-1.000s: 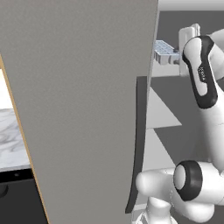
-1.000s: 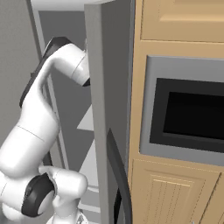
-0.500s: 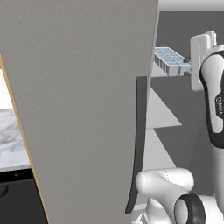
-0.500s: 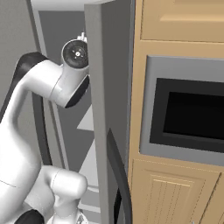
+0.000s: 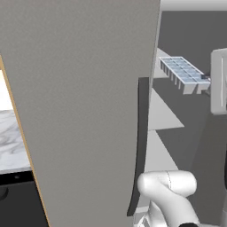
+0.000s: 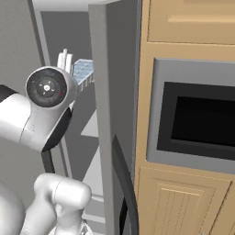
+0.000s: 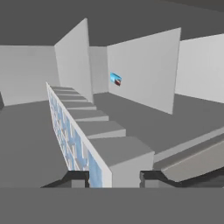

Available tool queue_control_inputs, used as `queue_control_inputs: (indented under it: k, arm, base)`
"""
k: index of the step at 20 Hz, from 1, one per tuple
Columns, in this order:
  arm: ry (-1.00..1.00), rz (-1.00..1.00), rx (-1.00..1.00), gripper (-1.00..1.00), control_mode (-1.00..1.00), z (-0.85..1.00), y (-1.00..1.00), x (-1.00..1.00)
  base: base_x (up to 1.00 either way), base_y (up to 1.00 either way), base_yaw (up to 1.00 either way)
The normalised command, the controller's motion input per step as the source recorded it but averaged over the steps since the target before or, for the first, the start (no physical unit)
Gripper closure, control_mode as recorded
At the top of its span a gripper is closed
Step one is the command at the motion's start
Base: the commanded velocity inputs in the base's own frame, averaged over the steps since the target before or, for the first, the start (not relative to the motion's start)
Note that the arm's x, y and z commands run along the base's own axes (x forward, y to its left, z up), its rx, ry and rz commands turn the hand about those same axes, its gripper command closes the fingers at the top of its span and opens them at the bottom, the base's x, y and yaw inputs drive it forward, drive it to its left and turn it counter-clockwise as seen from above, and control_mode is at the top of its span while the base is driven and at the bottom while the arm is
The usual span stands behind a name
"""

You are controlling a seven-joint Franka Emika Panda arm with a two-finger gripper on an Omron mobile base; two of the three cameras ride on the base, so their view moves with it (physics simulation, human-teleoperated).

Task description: Open the freezer door, pick up the ice cube tray from the freezer, and place it on the dining counter.

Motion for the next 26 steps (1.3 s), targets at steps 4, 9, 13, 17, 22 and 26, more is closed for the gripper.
queue_control_inputs:
  k: [4,9,13,17,22,26]
  arm:
    - [0.0,0.0,0.0,1.0,-1.0,0.0,0.01,-1.0]
    - [0.01,0.0,0.0,1.0,-1.0,0.0,0.14,-1.0]
    - [0.0,0.0,0.0,1.0,-1.0,0.0,0.06,-0.91]
    - [0.02,0.0,0.0,1.0,-1.0,0.0,0.02,-0.56]
    - [0.0,0.0,0.0,1.0,-1.0,0.0,0.0,-0.19]
    - [0.0,0.01,0.0,1.0,-1.0,0.0,0.0,-0.12]
  base:
    - [0.0,0.0,0.0]
    - [0.0,0.0,0.0]
    - [0.0,0.0,0.0]
    - [0.0,0.0,0.0]
    - [0.0,0.0,0.0]
    - [0.0,0.0,0.0]
